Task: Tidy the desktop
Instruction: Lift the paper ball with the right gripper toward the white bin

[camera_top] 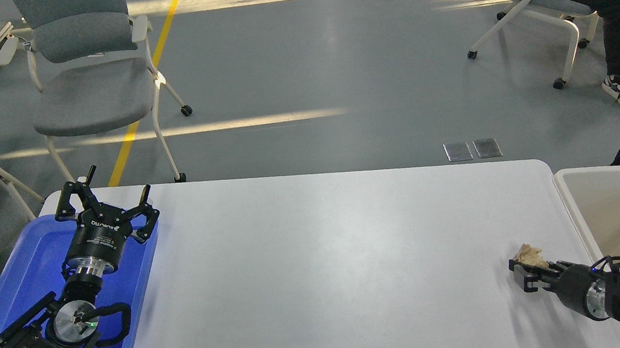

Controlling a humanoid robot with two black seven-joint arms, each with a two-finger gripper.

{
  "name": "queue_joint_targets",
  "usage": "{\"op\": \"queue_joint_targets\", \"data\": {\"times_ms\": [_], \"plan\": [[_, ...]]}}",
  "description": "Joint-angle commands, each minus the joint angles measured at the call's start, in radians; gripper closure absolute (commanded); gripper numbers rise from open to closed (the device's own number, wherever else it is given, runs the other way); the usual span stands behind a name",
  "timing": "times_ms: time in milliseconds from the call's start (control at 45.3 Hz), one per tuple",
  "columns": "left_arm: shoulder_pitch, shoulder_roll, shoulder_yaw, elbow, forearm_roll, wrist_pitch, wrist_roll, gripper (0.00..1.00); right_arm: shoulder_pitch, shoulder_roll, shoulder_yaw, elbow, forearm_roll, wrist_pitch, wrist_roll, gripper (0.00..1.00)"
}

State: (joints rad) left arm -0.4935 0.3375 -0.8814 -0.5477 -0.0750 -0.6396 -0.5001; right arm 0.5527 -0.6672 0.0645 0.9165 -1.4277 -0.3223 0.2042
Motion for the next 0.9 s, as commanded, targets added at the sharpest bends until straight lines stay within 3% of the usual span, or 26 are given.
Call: {"op": "queue_joint_targets", "data": {"times_ms": [0, 596, 882], "plan": [[0.0, 0.0, -0.001, 0.0, 0.0, 0.0, 0.0, 0.0, 0.059, -0.113, -0.003, 0.134, 0.052, 0.048, 0.0, 1.0], [0.001, 0.0, -0.001, 0.0, 0.0, 0.0, 0.0, 0.0, 0.3, -0.557, 0.003, 0.53, 0.063, 0.313, 0.006, 1.0], [0.001, 0.0, -0.001, 0.0, 0.0, 0.0, 0.0, 0.0, 0.458, -0.686, 0.018, 0.585, 0.069, 0.465, 0.02, 1.0]]}}
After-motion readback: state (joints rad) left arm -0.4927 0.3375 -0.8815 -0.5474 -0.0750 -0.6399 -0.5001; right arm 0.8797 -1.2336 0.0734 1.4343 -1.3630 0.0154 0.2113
